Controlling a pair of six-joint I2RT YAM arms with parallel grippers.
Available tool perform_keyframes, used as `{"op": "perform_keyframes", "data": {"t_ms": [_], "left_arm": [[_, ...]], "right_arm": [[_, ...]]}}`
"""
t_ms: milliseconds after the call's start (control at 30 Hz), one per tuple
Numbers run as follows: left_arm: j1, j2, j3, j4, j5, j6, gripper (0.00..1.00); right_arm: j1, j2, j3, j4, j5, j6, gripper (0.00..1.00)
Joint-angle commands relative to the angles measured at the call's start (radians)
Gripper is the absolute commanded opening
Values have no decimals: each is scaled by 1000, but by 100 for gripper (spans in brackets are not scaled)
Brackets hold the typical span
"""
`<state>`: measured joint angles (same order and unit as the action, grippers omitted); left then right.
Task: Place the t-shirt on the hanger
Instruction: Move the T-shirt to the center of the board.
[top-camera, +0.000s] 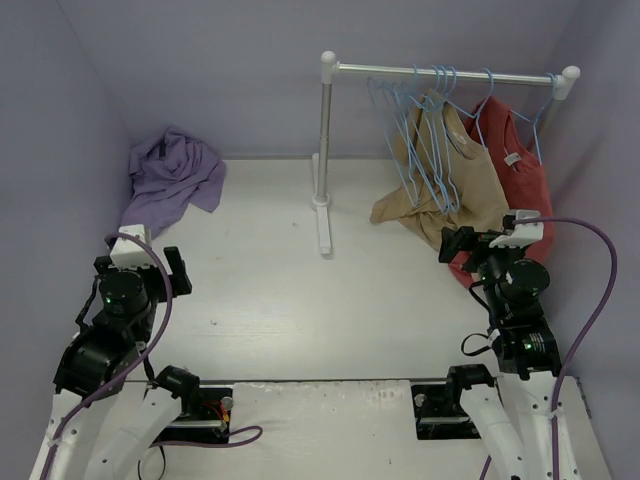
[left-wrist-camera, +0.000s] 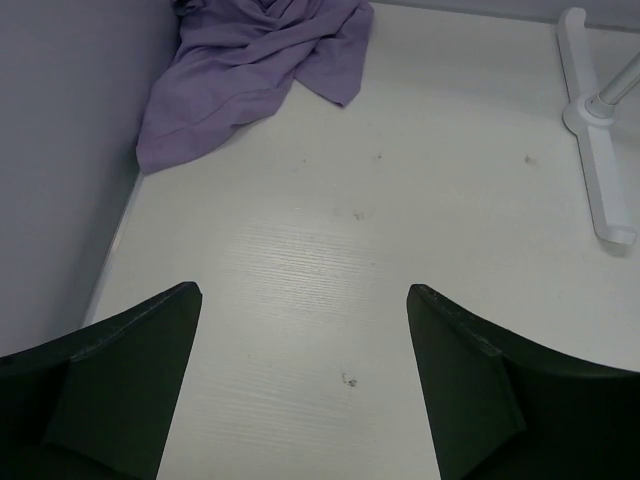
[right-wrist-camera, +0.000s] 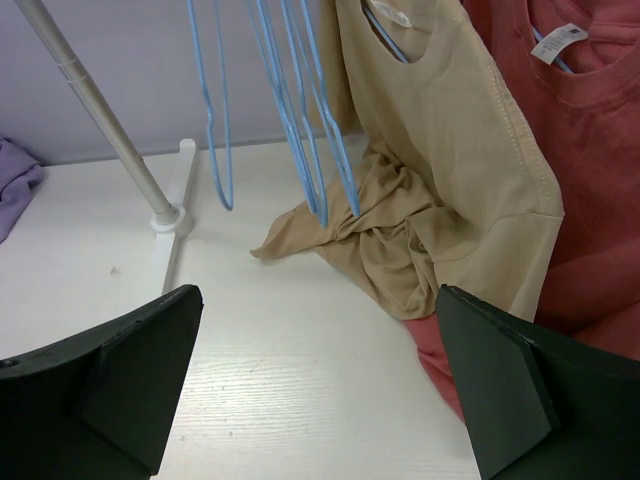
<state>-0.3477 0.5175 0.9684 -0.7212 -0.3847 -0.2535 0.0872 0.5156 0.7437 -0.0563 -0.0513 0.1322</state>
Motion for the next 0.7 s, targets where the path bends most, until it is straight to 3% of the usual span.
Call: {"op": "perform_keyframes", "data": {"t_ms": [0,267,433,667], "left_arm": [[-2,67,1,62,-37,-49,80],[61,409,109,183,-72,-73,80],[294,710,195,427,110,-149,82],[447,1197,520,451,157,-178,84]], "right_arm": [[9,25,22,81,47,17,100],[20,54,60,66,67,25,100],[21,55,70,64,33,34,100],[31,59,61,64,1,44,100]]}}
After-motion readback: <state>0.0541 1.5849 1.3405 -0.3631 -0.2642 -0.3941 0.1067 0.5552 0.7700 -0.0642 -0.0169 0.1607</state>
